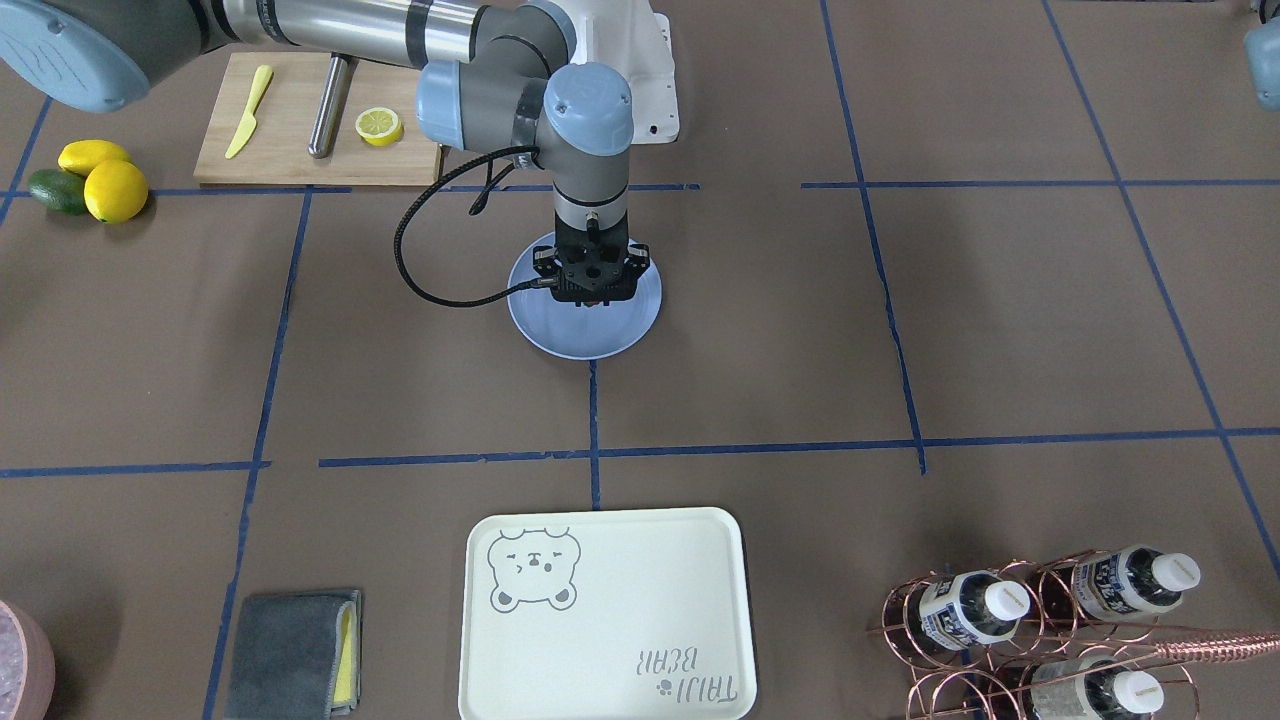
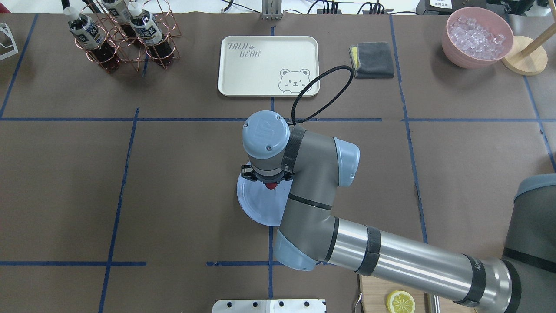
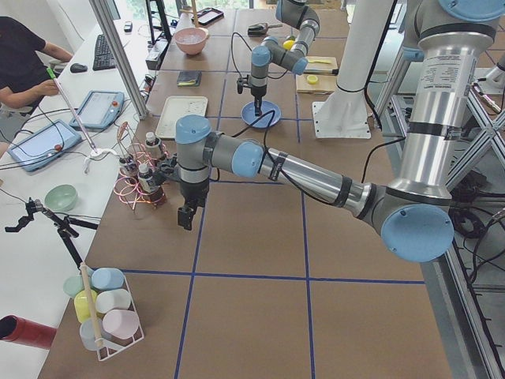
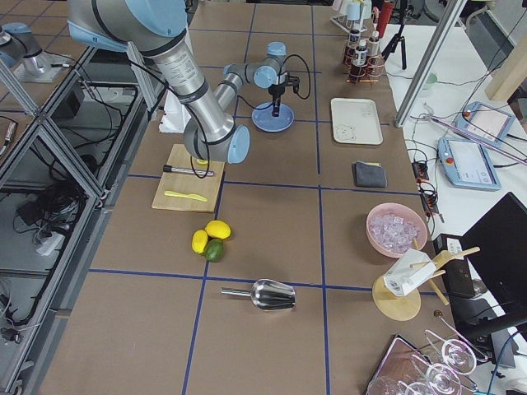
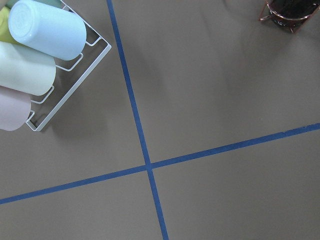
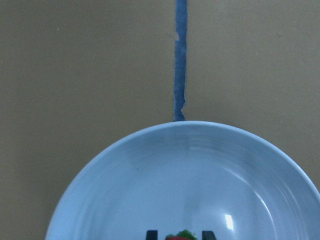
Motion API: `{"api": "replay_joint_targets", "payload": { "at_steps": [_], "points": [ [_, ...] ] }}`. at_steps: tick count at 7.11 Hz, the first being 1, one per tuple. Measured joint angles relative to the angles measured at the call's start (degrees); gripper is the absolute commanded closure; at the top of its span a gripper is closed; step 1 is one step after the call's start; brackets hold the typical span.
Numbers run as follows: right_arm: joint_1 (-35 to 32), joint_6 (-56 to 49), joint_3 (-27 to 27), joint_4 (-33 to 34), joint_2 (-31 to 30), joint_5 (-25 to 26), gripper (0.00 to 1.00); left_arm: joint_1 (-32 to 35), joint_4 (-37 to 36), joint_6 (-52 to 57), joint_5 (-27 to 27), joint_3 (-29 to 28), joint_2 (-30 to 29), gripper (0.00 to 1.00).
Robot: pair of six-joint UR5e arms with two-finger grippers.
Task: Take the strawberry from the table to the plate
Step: 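Lower the strawberry and open the right gripper above the plate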
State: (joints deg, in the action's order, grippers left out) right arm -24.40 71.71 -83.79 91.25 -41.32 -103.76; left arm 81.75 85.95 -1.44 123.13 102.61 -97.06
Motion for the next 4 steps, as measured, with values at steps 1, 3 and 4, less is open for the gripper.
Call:
{"api": "replay_joint_targets", "payload": {
  "at_steps": [1,3,4],
  "points": [
    [0.06,0.01,0.49,-0.01,0.09,0.05,0.86,0.07,0.0,0.02,0.0,-0.01,-0.01,0.0],
    [0.25,0.01,0.92,-0.02,0.02,0.03,0.1,0.28,0.0,0.03,0.0,-0.01,-0.15,0.0],
    [0.27,0.01,0.96,-0.02,-0.06,-0.03,0.0,0.31,0.0,0.04,0.0,-0.03,-0.27,0.0]
  ]
}}
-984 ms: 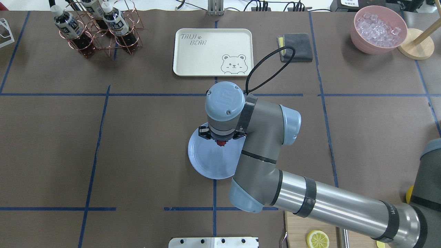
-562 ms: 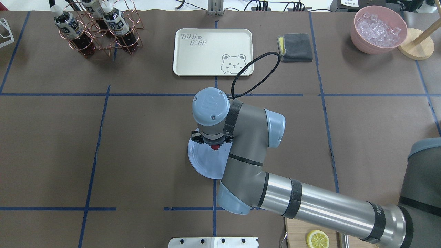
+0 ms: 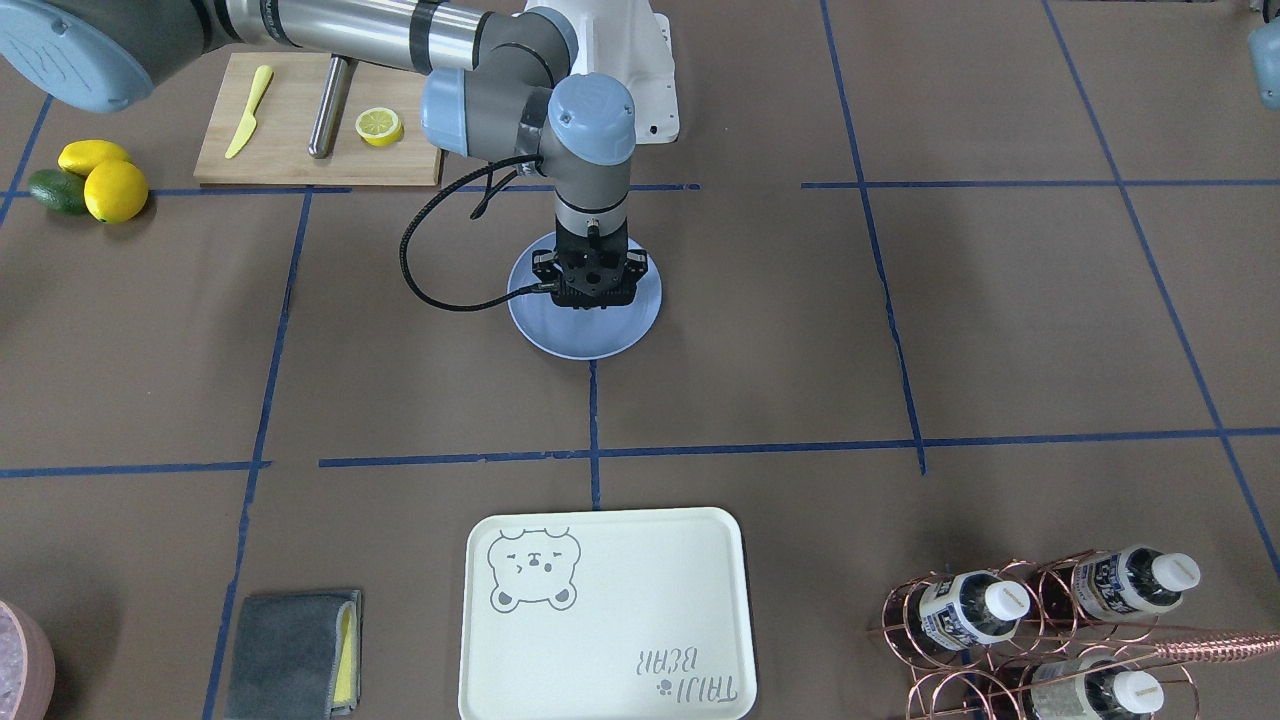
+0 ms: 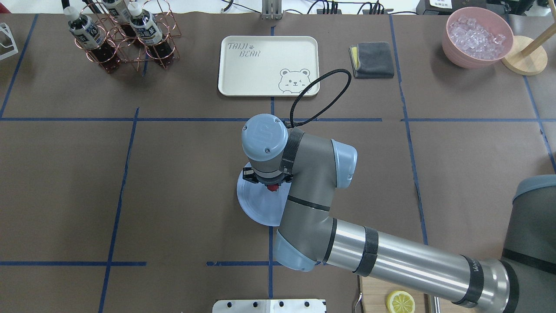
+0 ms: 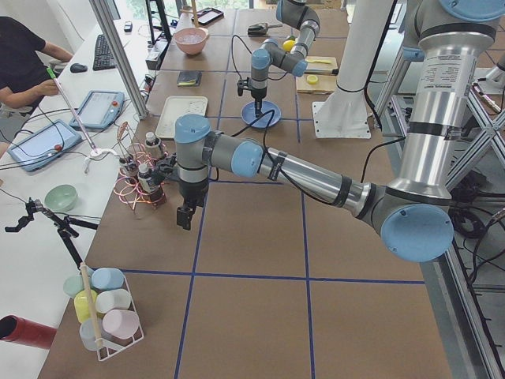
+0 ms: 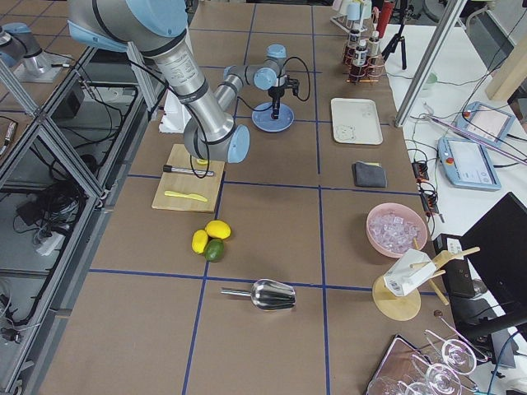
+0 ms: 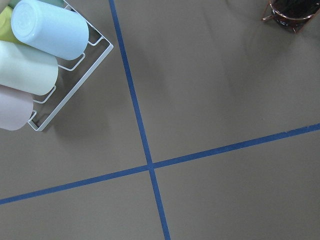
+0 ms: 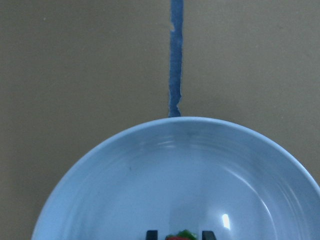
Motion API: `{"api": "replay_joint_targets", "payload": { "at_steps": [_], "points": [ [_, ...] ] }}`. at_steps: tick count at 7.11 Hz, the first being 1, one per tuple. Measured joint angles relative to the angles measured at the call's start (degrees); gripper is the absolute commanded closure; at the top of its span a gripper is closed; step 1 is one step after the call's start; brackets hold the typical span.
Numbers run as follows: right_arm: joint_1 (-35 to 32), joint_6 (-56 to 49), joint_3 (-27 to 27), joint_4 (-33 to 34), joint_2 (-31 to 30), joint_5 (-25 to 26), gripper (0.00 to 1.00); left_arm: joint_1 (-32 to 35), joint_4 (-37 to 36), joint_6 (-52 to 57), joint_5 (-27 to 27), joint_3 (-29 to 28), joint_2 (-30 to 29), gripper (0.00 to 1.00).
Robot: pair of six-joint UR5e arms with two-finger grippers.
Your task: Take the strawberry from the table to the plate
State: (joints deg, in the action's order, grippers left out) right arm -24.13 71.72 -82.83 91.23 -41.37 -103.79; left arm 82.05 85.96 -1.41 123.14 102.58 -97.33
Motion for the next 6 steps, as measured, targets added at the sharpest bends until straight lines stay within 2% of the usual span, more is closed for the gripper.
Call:
{"api": "replay_joint_targets", "payload": {
  "at_steps": [3,4,6],
  "points": [
    [-0.31,0.65,-1.3,0.08,0.07,-0.42,0.0,0.04,-0.06,0.0,0.0,-0.07,-0.29,0.0],
    [-1.89,0.98,-4.57,1.72,0.05,-1.71,0.0,0.04,-0.08,0.0,0.0,-0.12,-0.38,0.0],
    [-7.32,-0.41,-17.71,12.91,-1.03,-5.2,0.0,0.1,-0.09,0.0,0.02,-0.12,-0.47,0.0]
  ]
}}
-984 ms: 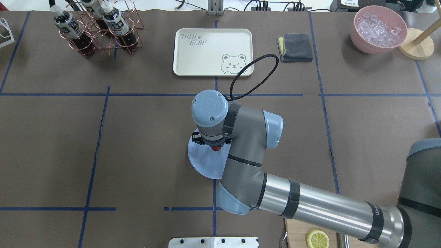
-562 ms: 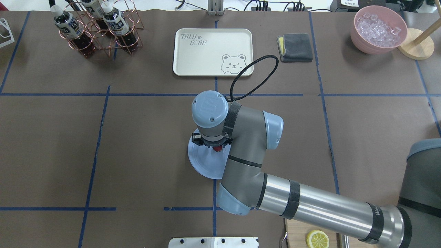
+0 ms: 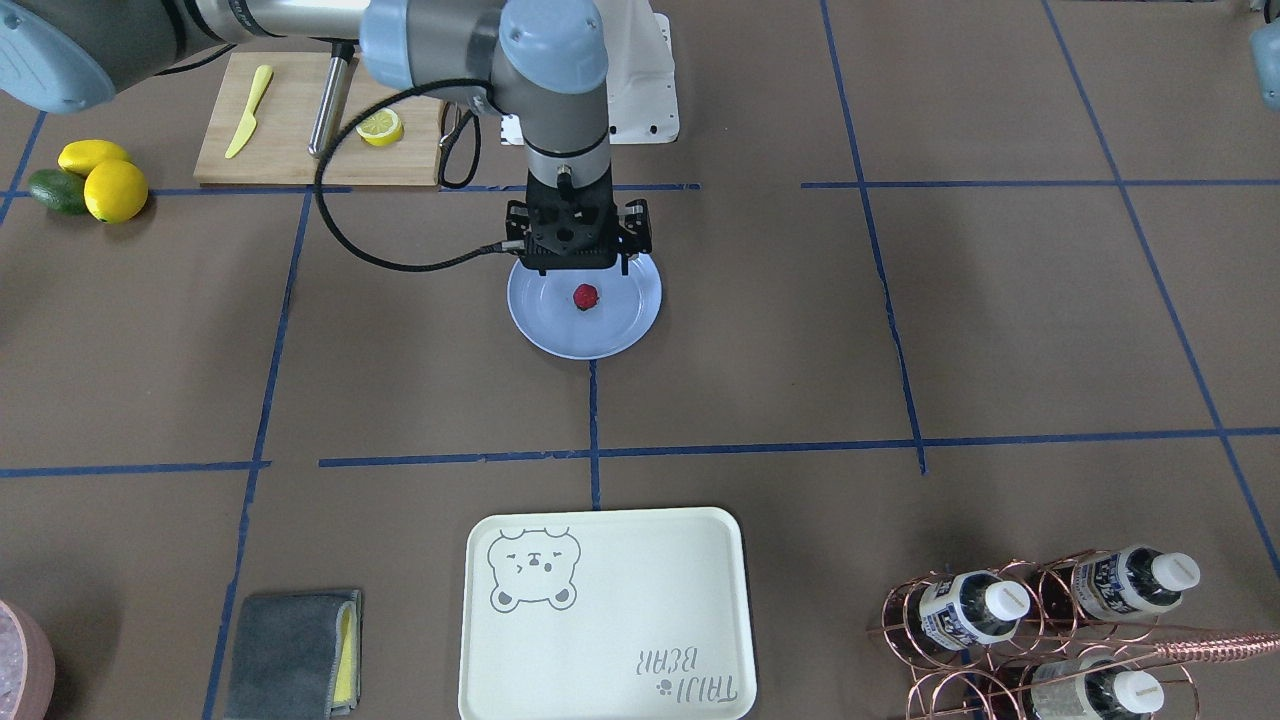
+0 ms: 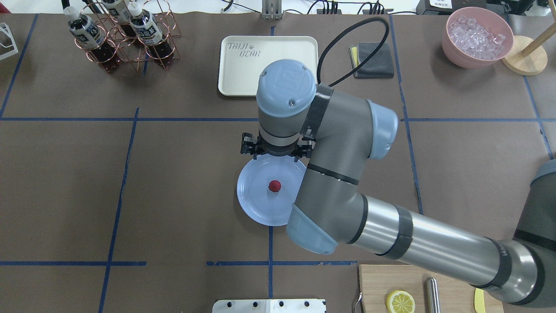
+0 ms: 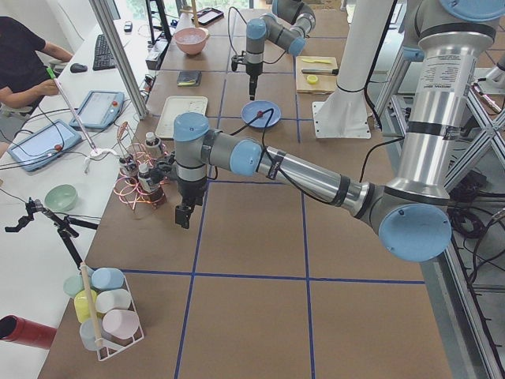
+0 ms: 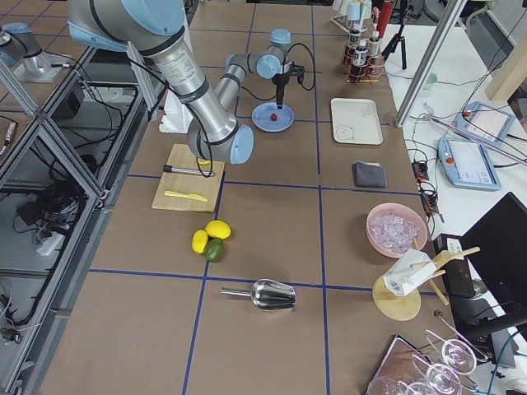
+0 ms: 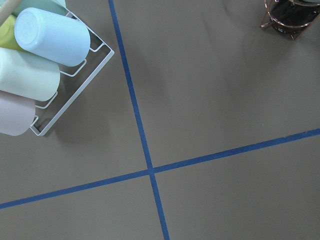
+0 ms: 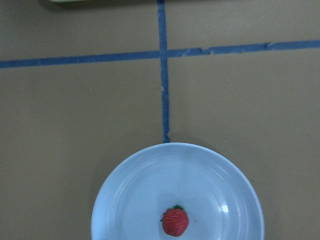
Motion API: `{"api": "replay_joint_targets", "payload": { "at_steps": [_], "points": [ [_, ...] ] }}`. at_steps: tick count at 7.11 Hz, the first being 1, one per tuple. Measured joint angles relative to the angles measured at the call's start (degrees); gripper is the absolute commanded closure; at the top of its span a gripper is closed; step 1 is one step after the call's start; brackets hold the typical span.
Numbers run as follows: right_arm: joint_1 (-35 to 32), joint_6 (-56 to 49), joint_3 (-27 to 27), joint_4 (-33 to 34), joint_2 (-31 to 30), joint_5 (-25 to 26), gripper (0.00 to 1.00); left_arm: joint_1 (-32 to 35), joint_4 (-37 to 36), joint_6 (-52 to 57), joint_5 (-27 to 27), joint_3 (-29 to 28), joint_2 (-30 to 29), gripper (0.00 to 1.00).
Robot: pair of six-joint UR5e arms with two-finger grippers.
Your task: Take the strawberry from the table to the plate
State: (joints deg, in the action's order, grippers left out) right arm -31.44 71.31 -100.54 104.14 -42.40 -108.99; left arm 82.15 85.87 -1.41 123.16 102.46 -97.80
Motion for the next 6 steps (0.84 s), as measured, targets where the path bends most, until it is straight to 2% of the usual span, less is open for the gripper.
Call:
{"api": "replay_joint_targets", "payload": {
  "at_steps": [1,2,3,6],
  "points": [
    [-3.28,-3.48,-7.05,4.93,-2.74,-0.67,0.0,0.02,0.0,0.0,0.03,0.01,-0.01,0.0],
    [-8.09,-9.79,-12.82,7.03,-7.2,-2.56,0.0,0.14,0.0,0.0,0.08,0.02,0.0,0.0],
    [-14.32,-17.71,-16.03,7.62,-12.03,-6.58,0.0,0.34,0.0,0.0,0.4,0.02,0.14,0.0],
    [-32.3,-45.37,-17.92,7.13,-27.77,-17.61,0.0,0.8,0.0,0.06,2.94,0.0,0.66,0.0]
  ]
}}
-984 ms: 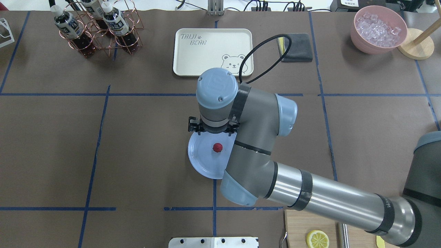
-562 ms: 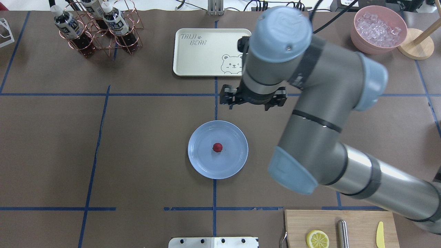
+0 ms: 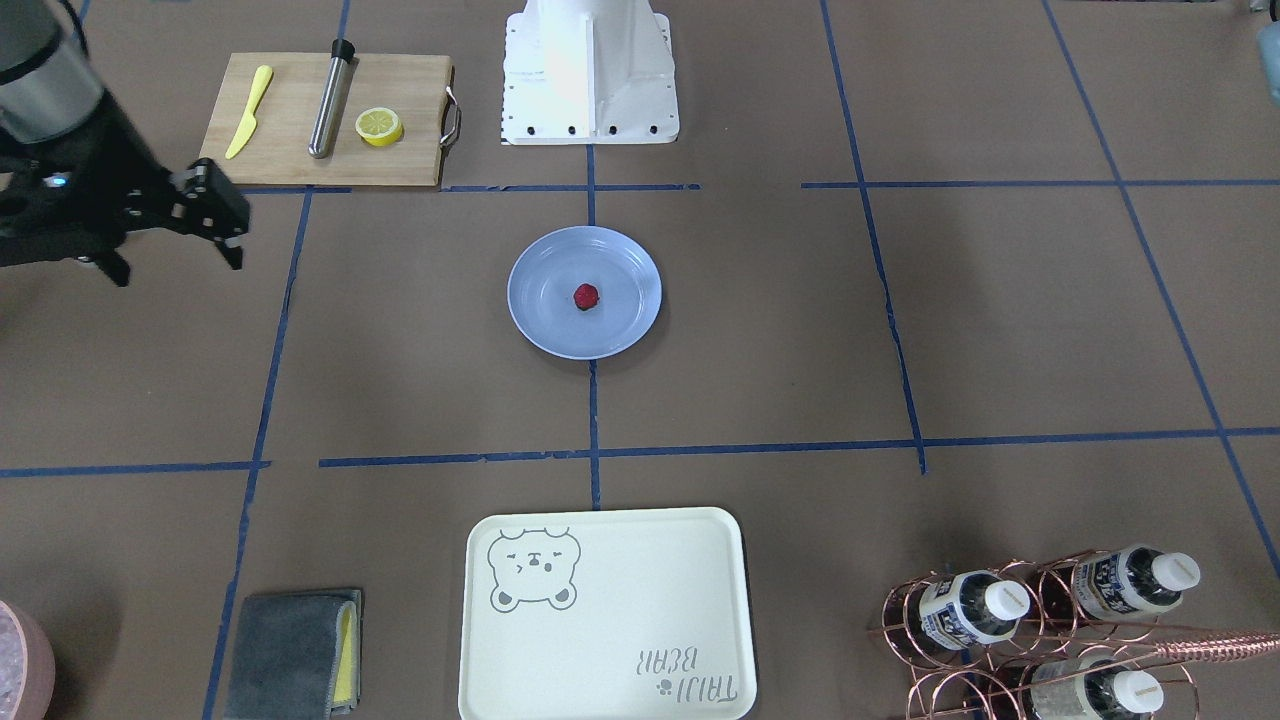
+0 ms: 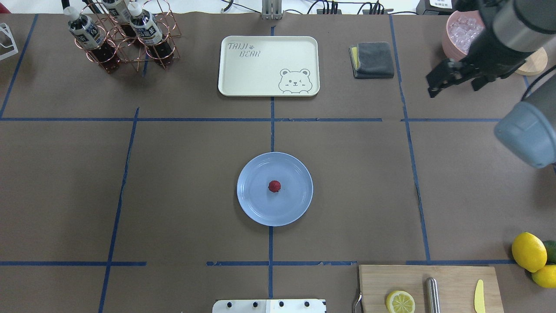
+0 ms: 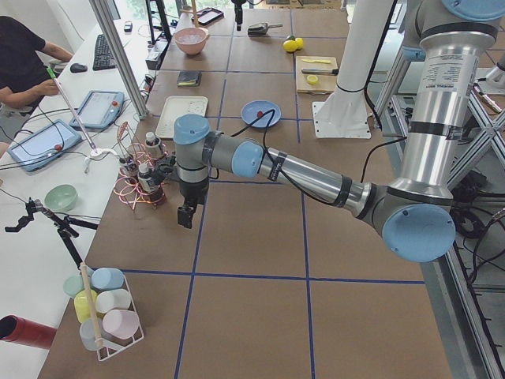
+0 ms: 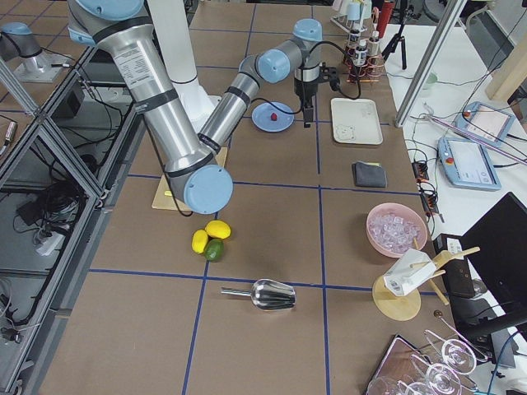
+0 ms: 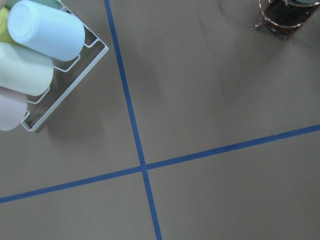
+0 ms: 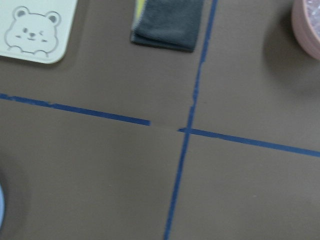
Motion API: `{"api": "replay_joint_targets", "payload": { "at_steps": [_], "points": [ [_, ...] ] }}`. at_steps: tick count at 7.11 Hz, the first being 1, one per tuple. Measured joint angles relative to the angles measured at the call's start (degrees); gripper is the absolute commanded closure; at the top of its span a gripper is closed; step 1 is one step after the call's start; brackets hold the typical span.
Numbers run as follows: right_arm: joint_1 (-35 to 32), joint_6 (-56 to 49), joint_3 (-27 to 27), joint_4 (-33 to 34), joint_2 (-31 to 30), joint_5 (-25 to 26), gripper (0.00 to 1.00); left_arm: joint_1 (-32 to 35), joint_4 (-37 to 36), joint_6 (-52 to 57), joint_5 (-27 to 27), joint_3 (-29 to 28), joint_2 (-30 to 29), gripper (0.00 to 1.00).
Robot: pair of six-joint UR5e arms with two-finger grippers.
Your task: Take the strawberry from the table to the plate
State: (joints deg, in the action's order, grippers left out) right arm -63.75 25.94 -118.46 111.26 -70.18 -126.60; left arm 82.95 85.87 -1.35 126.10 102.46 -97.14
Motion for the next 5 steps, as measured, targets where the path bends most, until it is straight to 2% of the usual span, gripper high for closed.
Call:
{"api": "replay_joint_targets", "payload": {
  "at_steps": [2,5],
  "points": [
    [-10.38,-17.94,2.23,-0.75,-9.8,-5.63,0.0,1.51,0.0,1.19,0.36,-1.69,0.84,0.0],
    [-22.04,-35.54,14.06,-7.83,-18.03,-11.36,0.0,7.28,0.0,9.37,5.14,-10.16,2.24,0.0]
  ]
}}
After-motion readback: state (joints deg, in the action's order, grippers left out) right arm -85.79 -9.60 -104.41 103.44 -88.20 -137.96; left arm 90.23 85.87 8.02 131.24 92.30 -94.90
